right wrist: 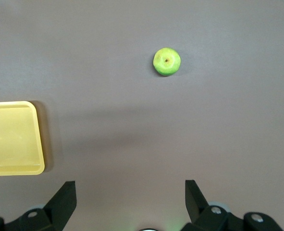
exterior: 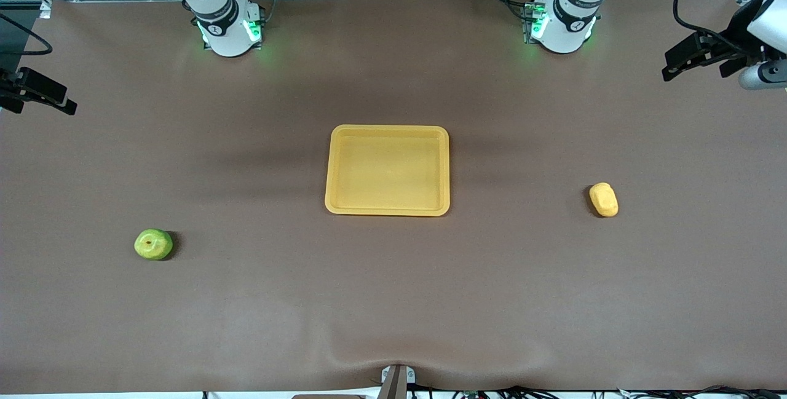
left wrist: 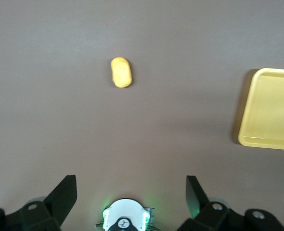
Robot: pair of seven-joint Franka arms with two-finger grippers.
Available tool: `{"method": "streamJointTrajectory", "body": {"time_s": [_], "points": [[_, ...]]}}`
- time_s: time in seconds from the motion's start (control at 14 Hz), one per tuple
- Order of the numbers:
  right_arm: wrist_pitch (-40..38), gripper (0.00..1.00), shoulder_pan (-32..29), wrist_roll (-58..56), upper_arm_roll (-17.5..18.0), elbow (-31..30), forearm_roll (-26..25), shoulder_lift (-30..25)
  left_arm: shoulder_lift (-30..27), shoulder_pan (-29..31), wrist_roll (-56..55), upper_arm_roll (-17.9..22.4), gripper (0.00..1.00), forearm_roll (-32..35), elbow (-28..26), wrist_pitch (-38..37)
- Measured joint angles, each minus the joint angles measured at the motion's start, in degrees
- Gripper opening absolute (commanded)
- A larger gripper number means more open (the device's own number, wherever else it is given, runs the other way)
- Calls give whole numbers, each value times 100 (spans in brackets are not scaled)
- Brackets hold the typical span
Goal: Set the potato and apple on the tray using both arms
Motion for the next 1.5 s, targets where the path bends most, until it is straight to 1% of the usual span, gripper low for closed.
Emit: {"method": "streamJointTrajectory", "body": {"time_s": [0.14, 0.29, 0.43, 0.71, 1.0, 1.29, 1.5], "points": [[0, 100, -5, 0, 1, 0, 0, 0, 11, 0, 0, -13, 100, 57, -96, 120], [0, 100, -5, -1, 2, -18, -1, 31, 24, 0, 0, -16, 100, 61, -329, 404], [1, 100, -6, -3, 2, -25, -3, 115, 45, 0, 0, -16, 100, 66, -664, 912], [38, 100, -45, -5, -2, -25, -7, 197, 90, 0, 0, -16, 100, 103, -1516, 2113], [64, 100, -55, -5, -4, -25, -9, 200, 118, 15, -7, -14, 100, 120, -2095, 2869], [70, 100, -59, -5, -5, -27, -21, 255, 274, 213, -13, -7, 100, 127, -2875, 4162], [142, 100, -63, -5, -7, -35, -34, 402, 507, 299, -13, -5, 100, 127, -3035, 4483]]}}
